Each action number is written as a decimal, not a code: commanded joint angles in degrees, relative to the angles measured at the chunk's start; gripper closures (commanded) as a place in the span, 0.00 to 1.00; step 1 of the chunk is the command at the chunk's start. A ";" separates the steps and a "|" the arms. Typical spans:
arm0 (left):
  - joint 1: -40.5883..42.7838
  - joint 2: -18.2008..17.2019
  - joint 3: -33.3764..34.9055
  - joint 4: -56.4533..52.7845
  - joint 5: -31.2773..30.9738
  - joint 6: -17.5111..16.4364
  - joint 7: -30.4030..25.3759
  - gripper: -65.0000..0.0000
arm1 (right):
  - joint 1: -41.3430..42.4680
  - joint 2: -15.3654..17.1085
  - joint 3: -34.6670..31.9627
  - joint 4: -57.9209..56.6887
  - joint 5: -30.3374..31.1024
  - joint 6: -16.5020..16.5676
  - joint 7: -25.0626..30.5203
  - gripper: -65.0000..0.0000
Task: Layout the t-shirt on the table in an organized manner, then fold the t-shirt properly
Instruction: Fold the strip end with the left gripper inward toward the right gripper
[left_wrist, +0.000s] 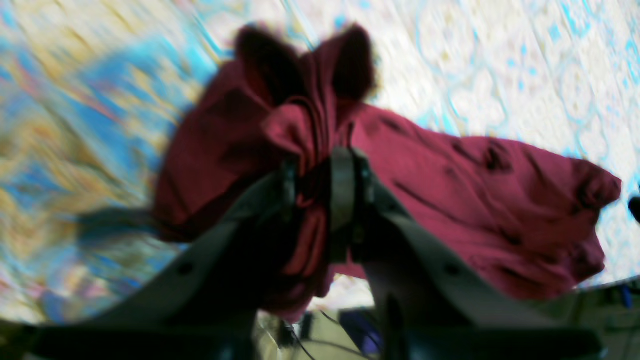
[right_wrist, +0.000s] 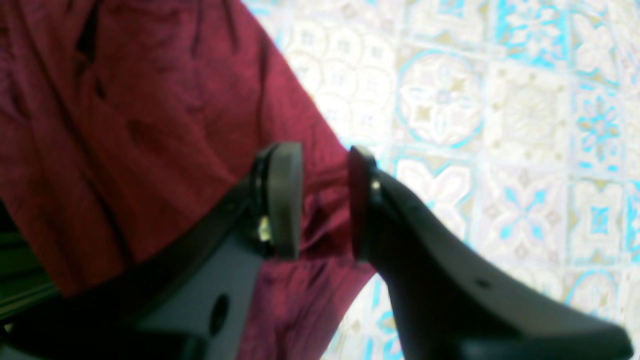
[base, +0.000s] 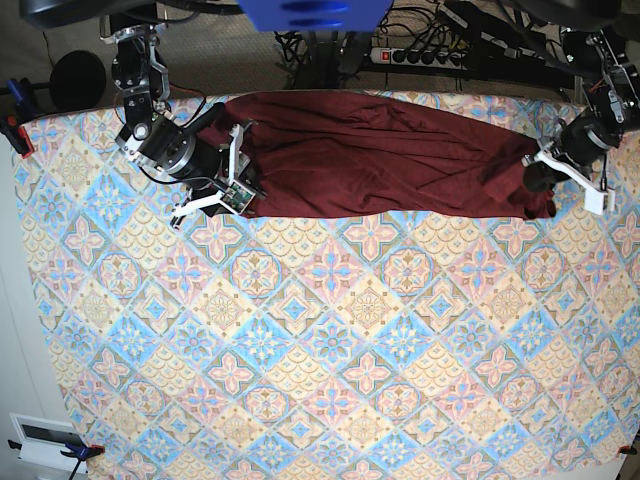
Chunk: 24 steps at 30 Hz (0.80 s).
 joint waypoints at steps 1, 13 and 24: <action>-0.30 0.18 0.50 1.26 -1.20 -0.32 -1.01 1.00 | 0.45 0.31 0.85 1.28 0.65 -0.32 1.33 0.76; -2.05 8.54 9.47 0.91 6.18 -0.32 -1.27 1.00 | 0.45 0.40 3.48 1.28 0.65 -0.32 1.33 0.76; -3.28 12.14 16.41 -1.29 10.14 -0.32 -2.68 1.00 | 0.36 0.40 3.48 1.28 0.65 -0.32 1.33 0.76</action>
